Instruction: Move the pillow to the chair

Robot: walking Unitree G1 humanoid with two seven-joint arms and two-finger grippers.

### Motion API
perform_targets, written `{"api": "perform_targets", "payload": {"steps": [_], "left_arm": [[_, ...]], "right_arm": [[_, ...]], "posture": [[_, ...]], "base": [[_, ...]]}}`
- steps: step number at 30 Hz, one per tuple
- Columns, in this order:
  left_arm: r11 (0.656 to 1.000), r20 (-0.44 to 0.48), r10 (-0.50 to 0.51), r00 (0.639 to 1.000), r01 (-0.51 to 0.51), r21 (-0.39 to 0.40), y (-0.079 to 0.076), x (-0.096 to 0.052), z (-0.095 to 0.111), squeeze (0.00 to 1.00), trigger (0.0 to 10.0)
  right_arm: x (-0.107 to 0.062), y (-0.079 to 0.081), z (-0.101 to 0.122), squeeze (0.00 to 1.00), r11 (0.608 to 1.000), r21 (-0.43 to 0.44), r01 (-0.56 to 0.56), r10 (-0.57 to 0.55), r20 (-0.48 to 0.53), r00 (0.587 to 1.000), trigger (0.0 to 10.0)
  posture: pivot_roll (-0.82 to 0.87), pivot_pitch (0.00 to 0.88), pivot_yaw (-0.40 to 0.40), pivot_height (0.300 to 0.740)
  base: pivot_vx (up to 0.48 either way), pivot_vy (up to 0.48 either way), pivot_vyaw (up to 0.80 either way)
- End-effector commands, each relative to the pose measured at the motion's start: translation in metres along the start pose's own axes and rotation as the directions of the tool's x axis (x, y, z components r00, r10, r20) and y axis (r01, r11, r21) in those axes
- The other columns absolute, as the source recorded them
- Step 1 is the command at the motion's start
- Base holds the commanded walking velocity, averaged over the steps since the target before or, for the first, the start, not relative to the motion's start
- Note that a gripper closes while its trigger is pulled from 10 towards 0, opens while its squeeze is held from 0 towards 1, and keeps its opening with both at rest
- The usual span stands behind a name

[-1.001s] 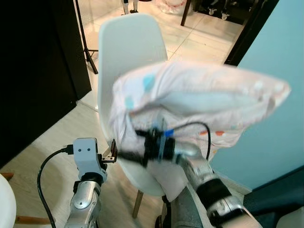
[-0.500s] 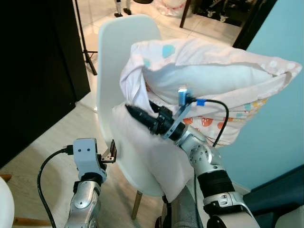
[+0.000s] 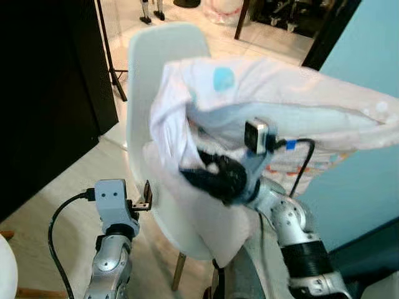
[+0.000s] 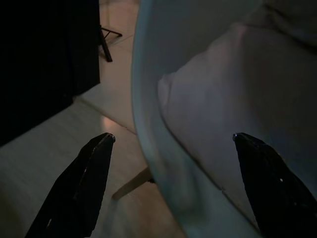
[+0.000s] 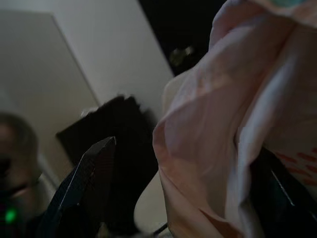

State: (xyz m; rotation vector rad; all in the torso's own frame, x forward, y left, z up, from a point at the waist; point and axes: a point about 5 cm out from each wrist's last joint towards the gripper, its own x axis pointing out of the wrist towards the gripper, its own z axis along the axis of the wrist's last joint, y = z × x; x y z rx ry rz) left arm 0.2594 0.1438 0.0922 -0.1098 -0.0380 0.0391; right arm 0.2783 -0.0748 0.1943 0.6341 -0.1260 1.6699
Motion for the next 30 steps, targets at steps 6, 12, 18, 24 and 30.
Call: {"api": "perform_targets", "payload": {"steps": [6,12,18,24,30], "left_arm": [[1.0,-0.003,-0.007,1.0,0.007,0.001,-0.001,0.001,-0.003,0.0,10.0],[1.0,-0.001,-0.009,1.0,0.009,-0.001,-0.002,0.001,-0.004,0.0,10.0],[1.0,0.002,-0.012,1.0,0.012,-0.003,-0.003,0.002,-0.004,0.0,10.0],[1.0,0.004,-0.014,1.0,0.014,0.002,-0.002,0.004,-0.003,0.0,10.0],[1.0,0.007,-0.015,1.0,0.015,0.004,-0.002,0.004,-0.003,0.0,10.0]], "right_arm": [[0.006,-0.018,0.018,0.0,0.985,-0.066,0.158,-0.146,0.156,0.977,10.0],[0.004,-0.041,0.037,0.0,0.925,-0.022,0.38,-0.355,0.314,0.881,10.0],[0.002,-0.055,0.045,0.0,0.825,-0.14,0.547,-0.489,0.307,0.817,10.0],[0.011,-0.061,0.052,0.0,0.659,-0.446,0.605,-0.577,0.216,0.788,10.0],[0.022,-0.062,0.06,0.0,0.529,-0.609,0.591,-0.602,0.222,0.767,0.0]], "posture": [[0.01,0.088,-0.124,0.553],[0.01,0.085,-0.119,0.553],[0.01,0.08,-0.115,0.553],[0.01,0.079,-0.109,0.553],[0.01,0.082,-0.109,0.553]], "base": [[0.0,0.0,0.0],[0.0,0.0,0.0],[0.0,0.0,0.0],[0.0,0.0,0.0],[0.0,0.0,0.0]]}}
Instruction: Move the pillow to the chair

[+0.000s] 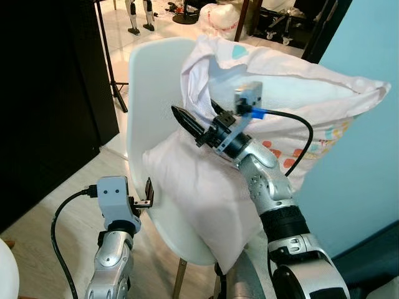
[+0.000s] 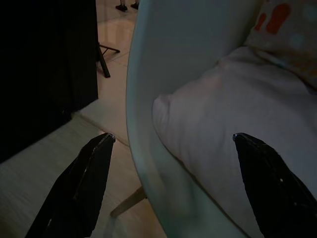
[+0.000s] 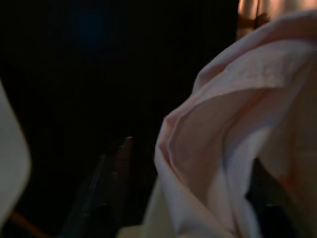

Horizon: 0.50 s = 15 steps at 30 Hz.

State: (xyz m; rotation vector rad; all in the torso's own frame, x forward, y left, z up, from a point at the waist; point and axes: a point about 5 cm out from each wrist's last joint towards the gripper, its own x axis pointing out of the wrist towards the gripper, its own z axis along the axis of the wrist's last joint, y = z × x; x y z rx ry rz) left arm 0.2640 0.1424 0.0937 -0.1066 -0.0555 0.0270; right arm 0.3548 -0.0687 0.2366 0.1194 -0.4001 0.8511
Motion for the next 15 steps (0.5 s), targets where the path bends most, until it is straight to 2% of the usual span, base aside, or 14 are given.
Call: {"api": "perform_targets", "payload": {"steps": [1,6,7,8,9,11,13,14,15], "left_arm": [[1.0,-0.009,-0.002,1.0,0.002,0.0,-0.001,-0.001,-0.004,0.0,10.0],[1.0,-0.01,-0.001,1.0,0.001,-0.001,0.0,-0.001,-0.004,0.0,10.0],[1.0,-0.01,-0.001,1.0,0.001,-0.001,0.0,-0.001,-0.004,0.0,10.0],[1.0,-0.01,-0.001,1.0,0.001,-0.001,0.0,-0.001,-0.004,0.0,10.0],[1.0,-0.01,-0.001,1.0,0.001,-0.001,0.0,-0.001,-0.004,0.0,10.0],[1.0,-0.009,-0.002,1.0,0.002,0.0,-0.001,0.0,-0.004,0.0,10.0],[1.0,-0.008,-0.001,1.0,0.001,0.0,-0.001,0.0,-0.004,0.0,10.0],[1.0,-0.007,-0.001,1.0,0.001,0.0,-0.001,0.0,-0.004,0.0,10.0],[1.0,-0.007,-0.001,1.0,0.001,-0.001,-0.001,0.0,-0.004,0.0,10.0]], "right_arm": [[0.003,0.0,0.003,0.0,0.998,-0.055,0.002,-0.002,0.006,1.0,0.0],[0.009,-0.001,0.011,0.0,0.998,-0.065,0.019,-0.016,0.049,0.999,0.0],[0.011,-0.002,0.013,0.0,0.999,-0.035,0.023,-0.02,0.072,0.997,2.7],[0.013,-0.005,0.018,0.0,0.997,0.059,0.041,-0.048,0.115,0.992,10.0],[0.013,-0.005,0.018,0.0,0.997,0.059,0.041,-0.048,0.115,0.992,10.0],[0.015,-0.01,0.021,0.0,0.987,0.147,0.068,-0.089,0.138,0.986,10.0],[0.015,-0.012,0.021,0.0,0.983,0.163,0.082,-0.105,0.138,0.985,10.0],[0.015,-0.014,0.021,1.0,0.982,0.163,0.093,-0.116,0.134,0.984,10.0],[0.015,-0.015,0.021,1.0,0.983,0.158,0.097,-0.119,0.13,0.984,10.0]], "posture": [[0.01,0.082,-0.109,0.553],[0.01,0.082,-0.11,0.553],[0.01,0.084,-0.11,0.553],[0.01,0.083,-0.111,0.553],[0.01,0.083,-0.111,0.553],[0.01,0.084,-0.11,0.553],[0.01,0.085,-0.11,0.553],[0.01,0.087,-0.11,0.553],[0.01,0.088,-0.109,0.553]], "base": [[0.0,0.0,0.0],[0.0,0.0,0.0],[0.0,0.0,0.0],[0.0,0.0,0.0],[0.0,0.0,0.0],[0.0,0.0,0.0],[0.0,0.0,0.0],[0.0,0.0,0.0],[0.0,0.0,0.0]]}}
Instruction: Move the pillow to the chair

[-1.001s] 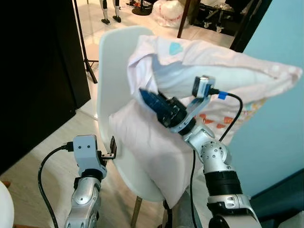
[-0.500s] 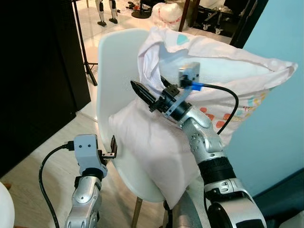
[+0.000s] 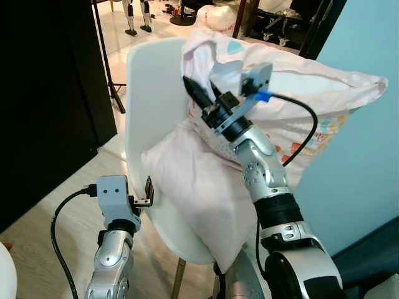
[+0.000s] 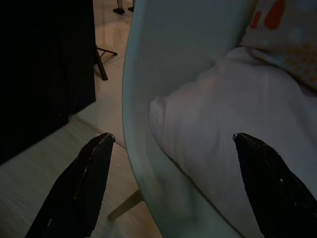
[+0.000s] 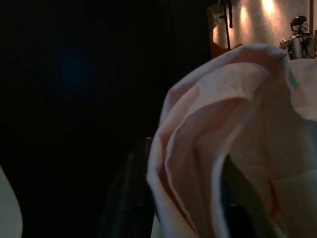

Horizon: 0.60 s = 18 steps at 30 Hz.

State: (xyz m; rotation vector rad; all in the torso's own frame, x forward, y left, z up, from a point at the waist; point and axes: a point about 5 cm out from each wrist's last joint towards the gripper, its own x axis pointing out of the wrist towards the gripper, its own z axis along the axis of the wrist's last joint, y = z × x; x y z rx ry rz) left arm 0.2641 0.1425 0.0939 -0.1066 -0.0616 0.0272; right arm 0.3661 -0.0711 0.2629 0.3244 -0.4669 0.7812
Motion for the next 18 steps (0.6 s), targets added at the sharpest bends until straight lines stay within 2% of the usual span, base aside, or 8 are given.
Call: {"api": "perform_targets", "payload": {"steps": [1,9,10,11,14,18], "left_arm": [[1.0,-0.013,-0.001,1.0,0.001,0.0,-0.001,0.0,-0.004,0.0,10.0],[1.0,-0.014,0.0,1.0,0.0,0.0,-0.001,-0.001,-0.004,0.0,10.0],[1.0,-0.014,0.001,1.0,-0.001,0.0,0.0,0.0,-0.004,0.0,10.0],[1.0,-0.014,0.001,1.0,-0.001,0.0,0.0,0.0,-0.004,0.0,10.0],[1.0,-0.012,0.003,1.0,-0.003,-0.001,0.0,0.0,-0.003,0.0,10.0],[1.0,-0.011,0.004,1.0,-0.004,-0.002,0.0,0.0,-0.003,0.0,10.0]], "right_arm": [[0.0,-0.003,0.0,1.0,1.0,0.014,0.018,-0.018,-0.003,1.0,10.0],[0.0,-0.009,0.01,1.0,0.999,0.03,0.017,-0.018,0.037,0.999,10.0],[0.001,-0.006,0.012,1.0,0.999,-0.03,-0.01,0.011,0.03,1.0,10.0],[0.001,-0.006,0.012,1.0,0.999,-0.03,-0.01,0.011,0.03,1.0,10.0],[0.004,0.0,0.016,1.0,0.975,-0.211,-0.065,0.064,-0.011,0.998,10.0],[0.005,0.0,0.017,1.0,0.969,-0.241,-0.058,0.058,-0.007,0.998,10.0]], "posture": [[0.01,0.088,-0.109,0.553],[0.01,0.091,-0.108,0.553],[0.01,0.093,-0.108,0.553],[0.01,0.093,-0.108,0.553],[0.01,0.095,-0.109,0.553],[0.01,0.095,-0.111,0.553]], "base": [[0.0,0.0,0.0],[0.0,0.0,0.0],[0.0,0.0,0.0],[0.0,0.0,0.0],[0.0,0.0,0.0],[0.0,0.0,0.0]]}}
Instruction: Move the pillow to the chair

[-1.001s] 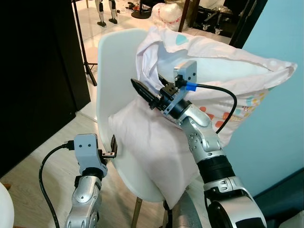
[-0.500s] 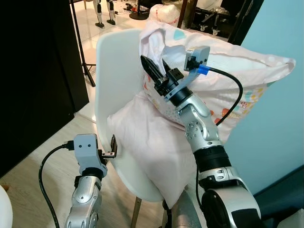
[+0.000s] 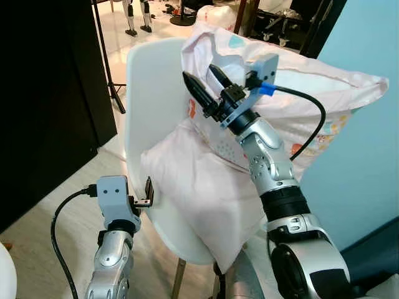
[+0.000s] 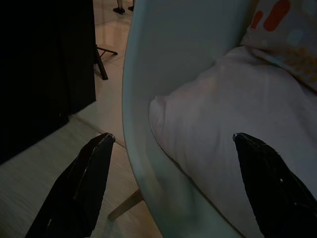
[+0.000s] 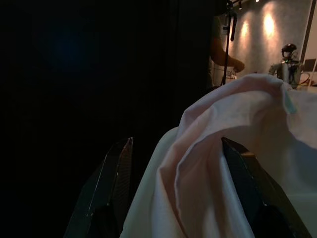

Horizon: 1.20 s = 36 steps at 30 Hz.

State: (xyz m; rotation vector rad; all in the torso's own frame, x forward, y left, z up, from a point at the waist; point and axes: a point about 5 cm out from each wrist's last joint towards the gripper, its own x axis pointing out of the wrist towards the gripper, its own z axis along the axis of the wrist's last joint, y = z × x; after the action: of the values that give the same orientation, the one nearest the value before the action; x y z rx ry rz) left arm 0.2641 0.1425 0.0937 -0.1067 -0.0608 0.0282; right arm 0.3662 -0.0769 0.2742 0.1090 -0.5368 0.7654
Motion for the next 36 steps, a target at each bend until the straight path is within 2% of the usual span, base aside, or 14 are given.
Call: {"api": "perform_targets", "payload": {"steps": [1,5,10,17,18,19,21,22,23,26,30,31,32,36], "left_arm": [[1.0,-0.01,0.004,1.0,-0.004,-0.003,-0.001,0.0,-0.003,0.0,10.0],[1.0,-0.009,0.004,1.0,-0.004,-0.003,-0.001,0.001,-0.002,0.0,10.0],[1.0,-0.007,0.004,1.0,-0.005,-0.004,0.0,0.002,-0.002,0.0,10.0],[1.0,-0.005,0.004,1.0,-0.004,-0.005,-0.001,0.002,-0.001,0.0,10.0],[1.0,-0.004,0.005,1.0,-0.005,-0.005,-0.001,0.002,-0.001,0.0,10.0],[1.0,-0.004,0.007,1.0,-0.007,-0.005,-0.001,0.002,-0.002,0.0,10.0],[1.0,-0.004,0.008,1.0,-0.008,-0.005,-0.001,0.001,-0.002,0.0,10.0],[1.0,-0.003,0.009,1.0,-0.009,-0.005,0.0,0.001,-0.002,0.0,10.0],[1.0,-0.003,0.011,1.0,-0.011,-0.005,0.0,0.001,-0.001,0.0,10.0],[1.0,-0.001,0.013,1.0,-0.013,-0.004,0.001,0.002,-0.001,0.0,10.0],[1.0,0.002,0.013,1.0,-0.013,-0.004,0.001,0.003,0.0,0.0,10.0],[1.0,0.012,0.01,1.0,-0.01,-0.008,0.002,0.004,0.001,0.0,10.0],[1.0,0.026,0.006,1.0,-0.006,-0.009,0.002,0.005,0.004,0.0,10.0],[1.0,0.072,0.003,0.997,-0.002,-0.025,0.003,0.009,0.013,0.0,10.0]], "right_arm": [[0.004,-0.003,0.01,1.0,0.998,-0.057,0.025,-0.023,0.036,0.999,10.0],[0.006,-0.008,0.015,1.0,0.996,-0.072,0.057,-0.053,0.055,0.997,10.0],[0.01,-0.028,0.043,1.0,0.978,0.142,0.153,-0.18,0.2,0.963,10.0],[0.012,-0.035,0.05,1.0,0.951,0.27,0.147,-0.215,0.243,0.946,10.0],[0.012,-0.034,0.051,0.97,0.938,0.327,0.115,-0.206,0.261,0.943,10.0],[0.013,-0.033,0.052,0.83,0.918,0.39,0.072,-0.192,0.279,0.941,10.0],[0.013,-0.032,0.052,0.83,0.901,0.431,0.04,-0.182,0.293,0.938,10.0],[0.013,-0.031,0.053,0.64,0.884,0.468,0.007,-0.171,0.309,0.936,10.0],[0.013,-0.03,0.054,0.55,0.868,0.496,-0.025,-0.156,0.32,0.935,10.0],[0.014,-0.026,0.055,0.54,0.856,0.511,-0.078,-0.11,0.327,0.939,10.0],[0.018,-0.004,0.047,0.55,0.911,0.381,-0.155,0.05,0.272,0.961,10.0],[0.019,0.012,0.039,0.55,0.92,0.322,-0.223,0.15,0.234,0.96,10.0],[0.018,0.024,0.035,0.56,0.905,0.311,-0.288,0.224,0.227,0.948,10.0],[0.015,0.04,0.034,0.55,0.847,0.364,-0.388,0.308,0.257,0.916,10.0]], "posture": [[0.01,0.093,-0.112,0.553],[0.01,0.096,-0.111,0.553],[0.01,0.096,-0.111,0.553],[0.01,0.099,-0.112,0.553],[0.01,0.098,-0.112,0.553],[0.01,0.097,-0.113,0.553],[0.01,0.097,-0.113,0.553],[0.01,0.097,-0.113,0.553],[0.01,0.099,-0.115,0.553],[0.01,0.099,-0.113,0.553],[0.01,0.101,-0.112,0.553],[0.0,0.099,-0.113,0.553],[0.01,0.099,-0.115,0.553],[0.01,0.1,-0.119,0.553]], "base": [[0.0,0.0,0.0],[0.0,0.0,0.0],[0.0,0.0,0.0],[0.0,0.0,0.0],[0.0,0.0,0.0],[0.0,0.0,0.0],[0.0,0.0,0.0],[0.0,0.0,0.0],[0.0,0.0,0.0],[0.0,0.0,0.0],[0.0,0.0,0.0],[0.0,0.0,0.0],[0.0,0.0,0.0],[0.0,0.0,0.0]]}}
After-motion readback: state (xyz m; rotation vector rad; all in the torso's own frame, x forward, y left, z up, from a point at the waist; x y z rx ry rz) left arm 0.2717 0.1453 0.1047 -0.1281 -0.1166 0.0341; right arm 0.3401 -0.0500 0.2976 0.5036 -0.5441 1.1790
